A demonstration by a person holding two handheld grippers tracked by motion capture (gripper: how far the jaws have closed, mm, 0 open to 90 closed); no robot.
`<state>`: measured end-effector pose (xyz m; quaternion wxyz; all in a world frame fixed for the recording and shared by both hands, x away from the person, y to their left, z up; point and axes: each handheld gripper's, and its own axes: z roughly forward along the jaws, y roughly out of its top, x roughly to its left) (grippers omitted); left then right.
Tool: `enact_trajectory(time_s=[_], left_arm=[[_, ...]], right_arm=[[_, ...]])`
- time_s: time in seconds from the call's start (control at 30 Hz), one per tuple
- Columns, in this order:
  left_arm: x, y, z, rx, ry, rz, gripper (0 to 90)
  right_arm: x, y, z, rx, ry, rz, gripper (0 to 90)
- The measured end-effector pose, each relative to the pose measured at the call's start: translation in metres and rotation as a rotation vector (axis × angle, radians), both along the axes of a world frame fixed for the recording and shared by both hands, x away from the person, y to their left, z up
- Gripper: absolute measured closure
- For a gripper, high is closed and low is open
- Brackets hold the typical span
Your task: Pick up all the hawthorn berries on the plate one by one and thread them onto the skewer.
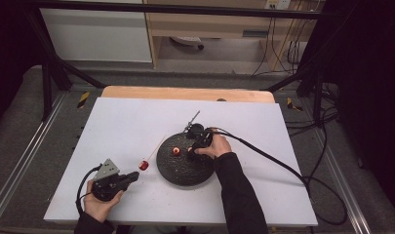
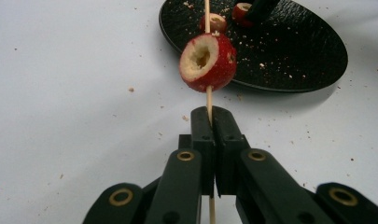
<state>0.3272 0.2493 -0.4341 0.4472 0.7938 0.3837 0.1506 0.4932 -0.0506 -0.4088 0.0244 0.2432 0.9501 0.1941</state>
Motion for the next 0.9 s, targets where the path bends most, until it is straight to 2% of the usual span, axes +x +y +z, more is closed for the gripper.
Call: enact_trajectory(time_s=[0.27, 0.6, 0.9], left_arm=[[0.000, 0.000, 0.000, -0.001, -0.002, 0.002, 88.2], [-0.001, -0.001, 0.000, -0.003, -0.006, -0.002, 88.1], [-0.002, -0.003, 0.001, -0.002, -0.008, -0.006, 88.2]], right_arm=[[0.000, 0.000, 0.002, 0.003, 0.012, -0.025, 60.7], [-0.010, -0.006, 0.018, 0.062, 0.019, -0.079, 61.0], [-0.020, -0.019, 0.026, 0.142, 0.043, -0.164, 61.1]])
